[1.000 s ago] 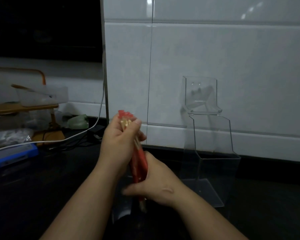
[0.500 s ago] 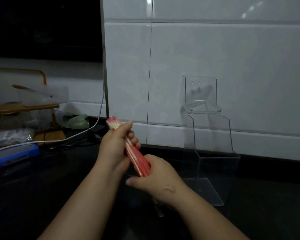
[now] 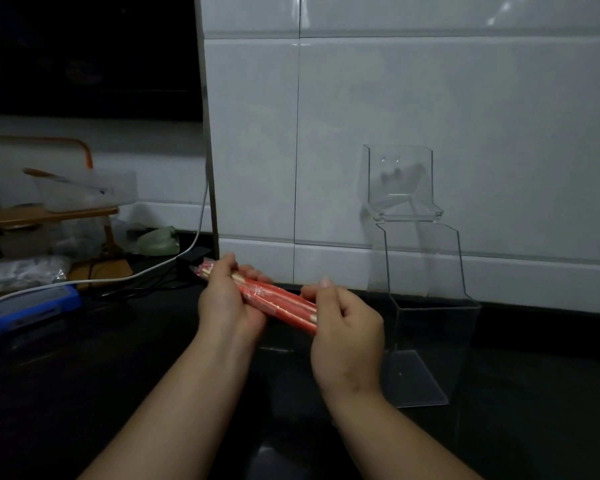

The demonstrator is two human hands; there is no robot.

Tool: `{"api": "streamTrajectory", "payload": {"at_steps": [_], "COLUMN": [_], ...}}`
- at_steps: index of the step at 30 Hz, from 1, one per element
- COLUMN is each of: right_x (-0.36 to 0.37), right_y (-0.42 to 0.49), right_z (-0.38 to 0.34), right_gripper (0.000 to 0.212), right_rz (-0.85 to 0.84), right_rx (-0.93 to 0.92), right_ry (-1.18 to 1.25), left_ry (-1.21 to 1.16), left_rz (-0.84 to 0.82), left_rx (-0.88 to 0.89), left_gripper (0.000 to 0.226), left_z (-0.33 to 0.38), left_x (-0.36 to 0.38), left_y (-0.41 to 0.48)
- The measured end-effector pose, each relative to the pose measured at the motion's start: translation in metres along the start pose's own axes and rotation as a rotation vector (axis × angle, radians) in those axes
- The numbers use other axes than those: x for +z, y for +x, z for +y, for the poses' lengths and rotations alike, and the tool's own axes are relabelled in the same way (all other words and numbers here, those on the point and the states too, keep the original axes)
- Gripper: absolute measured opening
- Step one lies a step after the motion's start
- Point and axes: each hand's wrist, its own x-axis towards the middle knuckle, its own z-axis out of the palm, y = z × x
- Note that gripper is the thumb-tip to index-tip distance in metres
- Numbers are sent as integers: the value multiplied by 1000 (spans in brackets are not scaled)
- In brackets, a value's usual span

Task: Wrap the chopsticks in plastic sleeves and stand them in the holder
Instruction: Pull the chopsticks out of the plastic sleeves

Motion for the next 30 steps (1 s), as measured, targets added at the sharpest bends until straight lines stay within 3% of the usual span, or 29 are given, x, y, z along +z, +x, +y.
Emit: {"api": "streamTrajectory", "payload": {"at_steps": [14, 20, 25, 28, 30], "right_x": [6, 4, 9, 5, 0], "right_y": [2, 4, 6, 6, 6], "right_z": [8, 12, 21, 8, -3], "right_gripper": [30, 30, 25, 20, 20], "right_rz": [85, 19, -194, -162, -156], "right_rx": [77, 136, 192, 107, 50], "right_ry": [32, -26, -202, -106, -1], "left_ry": [10, 86, 367, 698, 865], "left_rz": [-40, -50, -206, -292, -340], "left_rx": [8, 87, 390, 561, 576], "left_gripper": [20, 14, 16, 18, 18], "left_z": [-15, -19, -4, 1, 0], "left_x": [6, 8, 14, 7, 3], "left_y": [-12, -15, -23, -21, -20]}}
